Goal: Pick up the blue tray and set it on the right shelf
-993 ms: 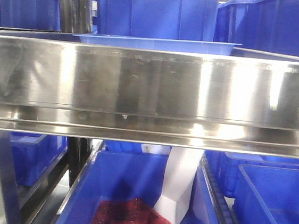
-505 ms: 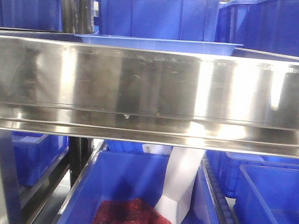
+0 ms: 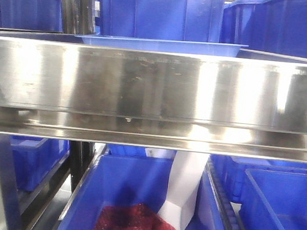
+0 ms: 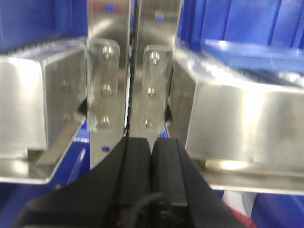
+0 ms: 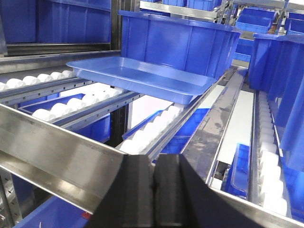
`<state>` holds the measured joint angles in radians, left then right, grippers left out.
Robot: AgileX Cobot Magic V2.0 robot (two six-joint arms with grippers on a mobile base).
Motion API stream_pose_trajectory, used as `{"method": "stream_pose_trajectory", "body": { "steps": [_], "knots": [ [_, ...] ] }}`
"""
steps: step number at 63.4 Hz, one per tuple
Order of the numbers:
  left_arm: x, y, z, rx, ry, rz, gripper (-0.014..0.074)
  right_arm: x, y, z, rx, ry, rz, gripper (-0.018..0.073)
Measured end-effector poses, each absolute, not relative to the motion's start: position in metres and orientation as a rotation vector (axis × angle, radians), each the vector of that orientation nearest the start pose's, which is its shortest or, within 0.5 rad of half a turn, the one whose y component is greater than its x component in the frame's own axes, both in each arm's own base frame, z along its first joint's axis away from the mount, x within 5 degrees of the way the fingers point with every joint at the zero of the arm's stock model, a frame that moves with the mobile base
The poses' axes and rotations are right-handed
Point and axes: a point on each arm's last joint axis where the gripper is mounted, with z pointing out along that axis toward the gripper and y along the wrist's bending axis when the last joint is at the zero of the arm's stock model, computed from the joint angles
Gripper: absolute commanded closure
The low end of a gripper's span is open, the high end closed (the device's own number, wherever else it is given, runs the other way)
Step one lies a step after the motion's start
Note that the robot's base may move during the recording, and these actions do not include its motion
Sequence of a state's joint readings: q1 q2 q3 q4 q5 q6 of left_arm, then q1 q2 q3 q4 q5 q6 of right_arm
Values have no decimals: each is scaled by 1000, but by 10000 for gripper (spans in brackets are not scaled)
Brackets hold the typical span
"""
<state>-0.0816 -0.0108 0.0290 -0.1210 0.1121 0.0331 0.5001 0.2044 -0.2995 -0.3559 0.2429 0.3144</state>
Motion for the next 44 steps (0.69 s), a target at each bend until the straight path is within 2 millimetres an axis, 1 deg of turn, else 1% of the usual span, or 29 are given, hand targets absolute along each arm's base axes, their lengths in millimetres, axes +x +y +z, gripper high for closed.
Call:
{"method": "stream_pose_trajectory", "body": {
  "steps": [44],
  "knots": [
    [56,-6,194,5,1612,-141,645,60,24,281,-366,1586,288,505]
  ]
}}
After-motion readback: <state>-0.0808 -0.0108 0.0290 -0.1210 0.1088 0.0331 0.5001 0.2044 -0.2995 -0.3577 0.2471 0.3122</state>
